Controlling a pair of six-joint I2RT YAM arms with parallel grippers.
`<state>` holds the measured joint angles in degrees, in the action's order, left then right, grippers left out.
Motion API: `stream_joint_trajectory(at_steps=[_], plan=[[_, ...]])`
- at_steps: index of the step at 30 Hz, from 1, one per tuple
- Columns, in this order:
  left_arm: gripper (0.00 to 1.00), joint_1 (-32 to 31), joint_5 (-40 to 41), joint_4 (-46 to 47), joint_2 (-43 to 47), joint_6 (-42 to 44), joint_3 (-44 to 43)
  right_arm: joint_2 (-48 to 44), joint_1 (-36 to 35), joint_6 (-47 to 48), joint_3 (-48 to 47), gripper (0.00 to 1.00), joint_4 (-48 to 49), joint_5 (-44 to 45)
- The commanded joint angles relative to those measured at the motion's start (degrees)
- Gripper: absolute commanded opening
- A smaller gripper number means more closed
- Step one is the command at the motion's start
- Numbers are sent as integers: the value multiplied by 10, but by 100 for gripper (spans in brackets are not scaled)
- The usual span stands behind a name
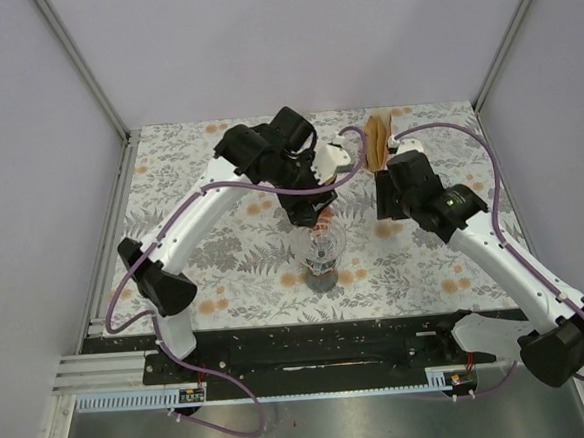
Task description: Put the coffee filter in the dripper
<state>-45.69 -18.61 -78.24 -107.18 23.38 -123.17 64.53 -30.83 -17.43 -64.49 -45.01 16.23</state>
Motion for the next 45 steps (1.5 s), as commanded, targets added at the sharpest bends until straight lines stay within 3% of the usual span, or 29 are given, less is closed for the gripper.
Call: stream_joint_trajectory(at_steps=[1,9,15,19,26,31,45], plan=[[77,45,29,19,115,-48,40,40,30,42,-74,56,62,46],[82,237,63,204,248,-108,196,133,97,72,-153,49,126,17],[93,346,140,443,357,-132,442,243,127,99,-239,50,140,19],[94,389,169,557,373,-164,552,305,142,115,-291,50,143,24],[95,432,167,644,336,-214,638,407,168,144,-372,46,147,2],[95,436,165,630,313,-207,636,466,168,151,-414,37,150,-17],[94,440,125,608,290,-209,624,632,168,187,-549,35,122,50]])
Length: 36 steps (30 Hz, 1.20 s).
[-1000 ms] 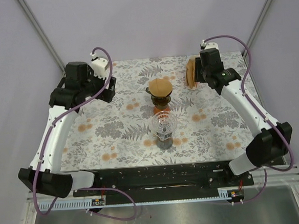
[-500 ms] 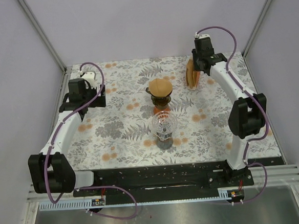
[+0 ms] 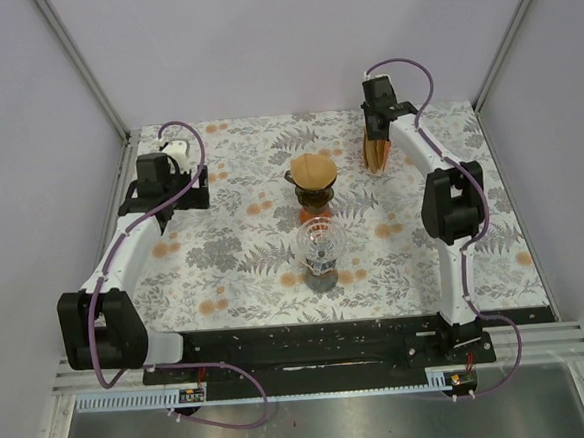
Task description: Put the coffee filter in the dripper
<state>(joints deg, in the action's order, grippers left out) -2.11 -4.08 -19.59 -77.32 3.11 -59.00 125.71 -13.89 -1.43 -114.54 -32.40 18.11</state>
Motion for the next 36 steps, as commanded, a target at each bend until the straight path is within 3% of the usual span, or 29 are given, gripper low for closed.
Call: stream_joint_trajectory(at_steps=[1,11,21,25,29,32,36], plan=[[94,4,-23,19,-12,-7,-19,29,-2,27,-57,35,-7,27],[94,6,-28,3,-24,-6,-30,124,-3,31,-168,35,-65,55],[94,8,-39,1,-26,-7,-33,135,-2,33,-158,34,-58,66],[94,8,-39,0,-24,-5,-35,147,3,30,-167,21,-59,65],[94,9,-40,-4,-22,-5,-36,147,5,25,-174,17,-62,57],[94,10,-41,-4,-22,-5,-37,145,8,20,-182,1,-63,49],[94,11,-45,-10,-17,-7,-38,111,8,18,-178,0,-74,34]])
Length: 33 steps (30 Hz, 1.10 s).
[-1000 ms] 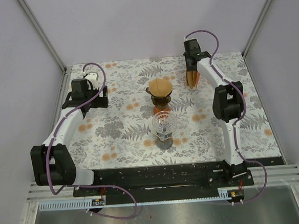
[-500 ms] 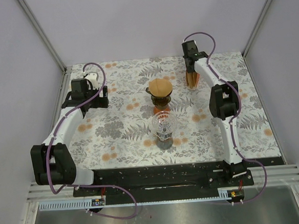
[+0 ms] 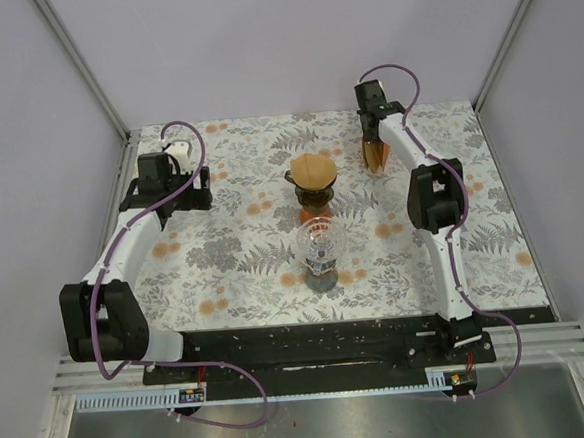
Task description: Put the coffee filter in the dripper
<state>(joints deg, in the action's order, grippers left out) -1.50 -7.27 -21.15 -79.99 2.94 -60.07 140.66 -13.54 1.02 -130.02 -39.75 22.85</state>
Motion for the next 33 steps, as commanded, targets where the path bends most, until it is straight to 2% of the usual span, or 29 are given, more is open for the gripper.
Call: stream_joint_trajectory(at_steps=[1,17,25,28,33], plan=[[94,4,-14,5,11,-3,-28,-50,4,-21,-17,0,-1,-20],[93,5,-70,-78,46,46,-72,-335,4,-74,162,0,9,-136],[87,-1,-172,-201,70,70,-187,-463,-31,-91,195,0,-77,-187],[84,-42,-169,-213,99,61,-227,-516,-70,-109,214,0,-103,-179],[85,-204,-107,-223,116,48,-310,-580,-147,-173,259,0,-82,-204]])
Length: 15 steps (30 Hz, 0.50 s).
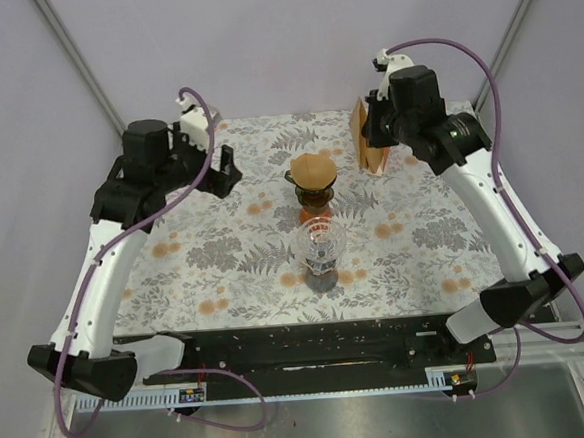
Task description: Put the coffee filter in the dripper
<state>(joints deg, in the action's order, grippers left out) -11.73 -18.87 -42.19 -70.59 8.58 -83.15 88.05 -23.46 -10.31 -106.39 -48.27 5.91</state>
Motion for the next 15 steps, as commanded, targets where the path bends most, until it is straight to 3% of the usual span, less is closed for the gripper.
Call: stream_joint_trajectory(at_steps=[1,6,8,15], plan=[[85,-136,12,-17,15,-26,-108,-62,-64,-74,34,0,16,-44],[88,-246,74,-18,-26,-54,-180,-96,-134,-137,82,0,97,-47],[96,-275,96,-18,-38,-59,-197,-102,-161,-147,92,0,119,-23],[99,-311,160,1,-54,-83,-191,-85,-238,-147,85,0,149,87]])
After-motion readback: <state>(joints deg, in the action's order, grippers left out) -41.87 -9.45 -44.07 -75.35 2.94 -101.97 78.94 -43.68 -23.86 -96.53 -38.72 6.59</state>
